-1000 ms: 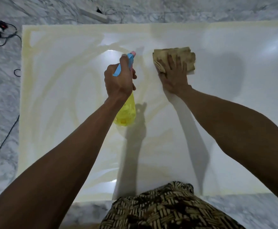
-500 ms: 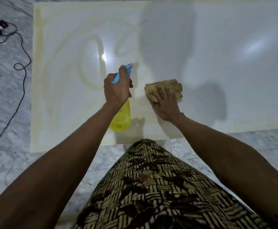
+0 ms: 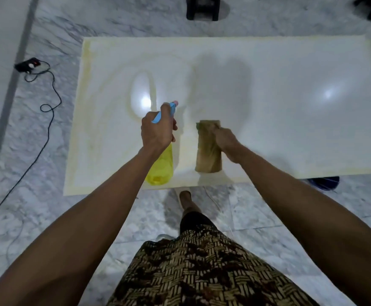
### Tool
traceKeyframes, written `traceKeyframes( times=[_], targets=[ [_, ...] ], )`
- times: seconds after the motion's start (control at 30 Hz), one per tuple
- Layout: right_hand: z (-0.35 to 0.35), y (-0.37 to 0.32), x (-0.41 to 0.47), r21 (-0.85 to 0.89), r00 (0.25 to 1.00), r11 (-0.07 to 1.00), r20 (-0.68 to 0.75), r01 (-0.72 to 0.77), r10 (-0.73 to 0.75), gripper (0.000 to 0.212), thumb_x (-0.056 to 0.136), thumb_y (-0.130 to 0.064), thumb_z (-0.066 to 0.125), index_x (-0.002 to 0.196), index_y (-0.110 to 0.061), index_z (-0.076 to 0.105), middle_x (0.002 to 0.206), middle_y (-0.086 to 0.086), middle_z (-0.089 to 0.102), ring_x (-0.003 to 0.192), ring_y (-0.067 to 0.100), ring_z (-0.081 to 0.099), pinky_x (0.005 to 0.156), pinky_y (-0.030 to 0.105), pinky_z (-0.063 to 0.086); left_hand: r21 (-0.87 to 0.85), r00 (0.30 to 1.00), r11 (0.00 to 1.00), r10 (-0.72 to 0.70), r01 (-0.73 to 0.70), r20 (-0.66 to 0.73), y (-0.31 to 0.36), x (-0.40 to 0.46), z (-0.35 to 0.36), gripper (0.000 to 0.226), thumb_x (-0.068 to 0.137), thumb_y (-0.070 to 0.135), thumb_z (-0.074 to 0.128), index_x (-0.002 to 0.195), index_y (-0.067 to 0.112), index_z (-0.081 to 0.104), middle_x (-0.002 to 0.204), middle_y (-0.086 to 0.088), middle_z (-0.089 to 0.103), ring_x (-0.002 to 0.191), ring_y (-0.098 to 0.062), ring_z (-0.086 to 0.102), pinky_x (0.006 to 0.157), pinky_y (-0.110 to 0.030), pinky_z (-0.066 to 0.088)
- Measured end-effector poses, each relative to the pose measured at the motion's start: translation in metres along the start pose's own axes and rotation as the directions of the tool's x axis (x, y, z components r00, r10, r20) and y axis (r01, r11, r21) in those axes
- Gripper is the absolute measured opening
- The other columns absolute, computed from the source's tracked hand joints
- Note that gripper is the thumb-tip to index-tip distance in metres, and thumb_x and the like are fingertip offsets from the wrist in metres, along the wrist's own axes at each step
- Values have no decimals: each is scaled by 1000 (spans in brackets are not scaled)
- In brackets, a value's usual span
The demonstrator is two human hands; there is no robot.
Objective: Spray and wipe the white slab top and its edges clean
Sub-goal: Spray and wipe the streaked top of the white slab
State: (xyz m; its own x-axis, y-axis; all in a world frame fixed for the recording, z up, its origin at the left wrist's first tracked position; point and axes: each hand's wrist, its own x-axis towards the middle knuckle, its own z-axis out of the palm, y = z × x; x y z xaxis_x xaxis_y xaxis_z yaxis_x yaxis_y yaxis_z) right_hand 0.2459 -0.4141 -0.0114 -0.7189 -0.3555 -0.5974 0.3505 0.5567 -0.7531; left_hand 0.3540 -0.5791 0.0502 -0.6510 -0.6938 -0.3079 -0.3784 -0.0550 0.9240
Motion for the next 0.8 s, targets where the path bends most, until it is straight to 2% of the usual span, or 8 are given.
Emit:
traceKeyframes(
  times=[0.1, 0.2, 0.27, 0.37, 0.47, 0.6, 0.7, 0.8],
  targets=[
    [-30, -41, 40, 365, 1000, 931, -21, 18, -11, 35, 107, -29, 38, 111, -7, 66, 107, 12, 72, 102, 29, 70, 84, 38, 57, -21, 999, 1000, 14, -14, -32, 18, 34, -1, 70, 73, 69, 44, 97, 18, 85, 64, -6, 68, 59, -33, 66, 68, -55, 62],
    [-49, -84, 87, 433, 996, 897, -66, 83, -60, 37, 105, -39, 43, 113, -12, 66, 105, 4, 73, 94, 18, 72, 89, 37, 59, -17, 999, 999, 33, -34, -28, 34, 69, 6, 63, 72, 67, 44, 90, 23, 85, 66, -7, 69, 67, -41, 69, 68, -58, 62],
    [-50, -106, 125, 307, 989, 948, -140, 87, -45, 45, 99, -48, 49, 124, -14, 64, 118, 2, 70, 107, 18, 68, 98, 38, 53, -13, 999, 999, 29, -29, -23, 45, 99, 15, 59, 74, 66, 44, 85, 24, 84, 62, -4, 68, 66, -41, 69, 72, -63, 63],
    [-51, -128, 185, 71, 967, 991, -237, 110, -90, 46, 103, -43, 44, 130, -10, 58, 122, 7, 65, 107, 20, 62, 93, 34, 51, -14, 999, 1000, 2, -2, -32, 61, 146, 31, 64, 75, 67, 45, 84, 17, 84, 61, -5, 69, 70, -44, 72, 74, -64, 62],
    [-66, -159, 247, -76, 932, 983, -313, 168, -183, 43, 105, -36, 40, 130, -6, 58, 117, 9, 64, 101, 21, 60, 79, 26, 46, -7, 999, 1000, -11, 11, -30, 81, 187, 47, 40, 81, 61, 47, 76, 41, 81, 58, -2, 66, 63, -35, 69, 70, -60, 62],
    [-79, -193, 329, -289, 861, 920, -360, 264, -360, 42, 104, -31, 37, 137, -10, 54, 127, 12, 65, 116, 28, 59, 84, 20, 40, -10, 996, 1000, 11, -12, -84, 96, 236, 58, 38, 93, 49, 45, 79, 51, 80, 59, -1, 62, 76, -46, 71, 56, -42, 54],
    [-71, -199, 398, -433, 879, 874, -300, 220, -370, 63, 93, -46, 31, 148, -16, 41, 138, 15, 56, 124, 35, 54, 102, 39, 43, -48, 992, 997, 50, -55, -113, 95, 270, 66, 40, 102, 43, 40, 93, 46, 80, 61, -3, 60, 69, -39, 68, 51, -36, 51],
    [-39, -167, 447, -727, 974, 685, -115, 51, -194, 79, 93, -69, 20, 158, -25, 13, 165, 14, 14, 149, 41, 13, 118, 60, 15, -63, 988, 996, 58, -68, -144, 85, 290, 68, 42, 110, 35, 39, 103, 37, 80, 67, -11, 59, 70, -32, 68, 46, -32, 48]
  ],
)
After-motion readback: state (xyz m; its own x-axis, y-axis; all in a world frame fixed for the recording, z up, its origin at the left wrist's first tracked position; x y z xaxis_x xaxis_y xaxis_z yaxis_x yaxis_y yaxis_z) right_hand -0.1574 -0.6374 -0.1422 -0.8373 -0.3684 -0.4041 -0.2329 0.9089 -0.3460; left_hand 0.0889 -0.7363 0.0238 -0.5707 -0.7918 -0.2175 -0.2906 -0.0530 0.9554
